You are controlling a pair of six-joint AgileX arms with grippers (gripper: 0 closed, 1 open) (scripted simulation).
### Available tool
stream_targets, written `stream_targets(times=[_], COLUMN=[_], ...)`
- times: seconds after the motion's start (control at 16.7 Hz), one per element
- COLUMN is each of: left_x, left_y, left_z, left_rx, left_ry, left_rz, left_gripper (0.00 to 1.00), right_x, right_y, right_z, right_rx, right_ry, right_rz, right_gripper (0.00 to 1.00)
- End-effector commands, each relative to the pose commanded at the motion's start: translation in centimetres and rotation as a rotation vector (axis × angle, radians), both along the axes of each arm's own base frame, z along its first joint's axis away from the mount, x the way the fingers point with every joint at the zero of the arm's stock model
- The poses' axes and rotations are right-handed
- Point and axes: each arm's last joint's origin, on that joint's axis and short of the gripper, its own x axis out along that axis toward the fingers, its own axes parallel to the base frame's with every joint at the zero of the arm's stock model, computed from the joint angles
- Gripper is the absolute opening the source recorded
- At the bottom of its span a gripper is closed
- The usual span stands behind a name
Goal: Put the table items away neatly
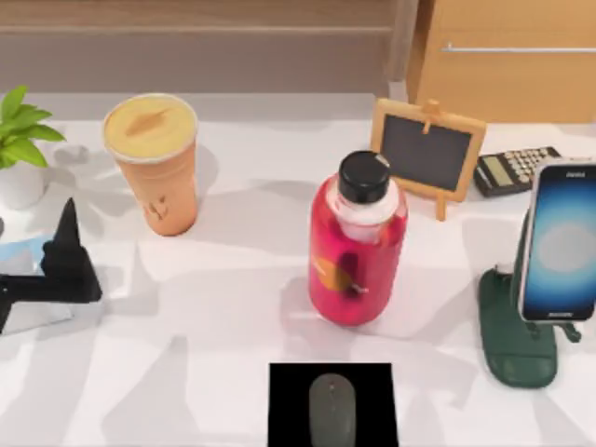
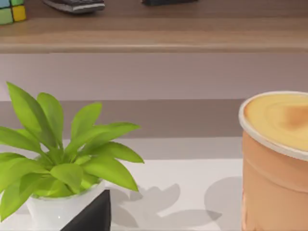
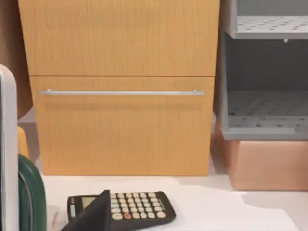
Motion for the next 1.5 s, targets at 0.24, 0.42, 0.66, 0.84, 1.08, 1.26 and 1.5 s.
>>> stream_targets(times=[0.24, 0.42, 0.66, 0.84, 1.08, 1.26, 1.5], left_x=[3.0, 5.2, 7.8, 9.6, 11.0, 11.0, 11.3], left_y=[-2.8, -5.1, -7.6, -8.7, -9.1, -9.1, -9.1], left_z=[-1.4, -3.5, -6.7, -8.3, -9.1, -9.1, -9.1], left_rx=[0.017, 0.035, 0.045, 0.029, 0.004, 0.004, 0.003], left_ry=[0.060, 0.093, 0.093, 0.053, 0.001, 0.001, 0.003], left_rz=[-0.031, -0.041, -0.027, 0.007, 0.045, 0.045, 0.043], left_gripper=[1.00, 1.00, 1.00, 1.00, 1.00, 1.00, 1.00], right_x=[0.0, 0.0, 0.0, 0.0, 0.0, 0.0, 0.0], right_y=[0.0, 0.0, 0.0, 0.0, 0.0, 0.0, 0.0], right_z=[0.0, 0.0, 0.0, 0.0, 0.0, 0.0, 0.0], right_rx=[0.000, 0.000, 0.000, 0.000, 0.000, 0.000, 0.000], right_ry=[0.000, 0.000, 0.000, 0.000, 0.000, 0.000, 0.000], right_rz=[0.000, 0.000, 0.000, 0.000, 0.000, 0.000, 0.000], right_gripper=[1.00, 1.00, 1.00, 1.00, 1.00, 1.00, 1.00])
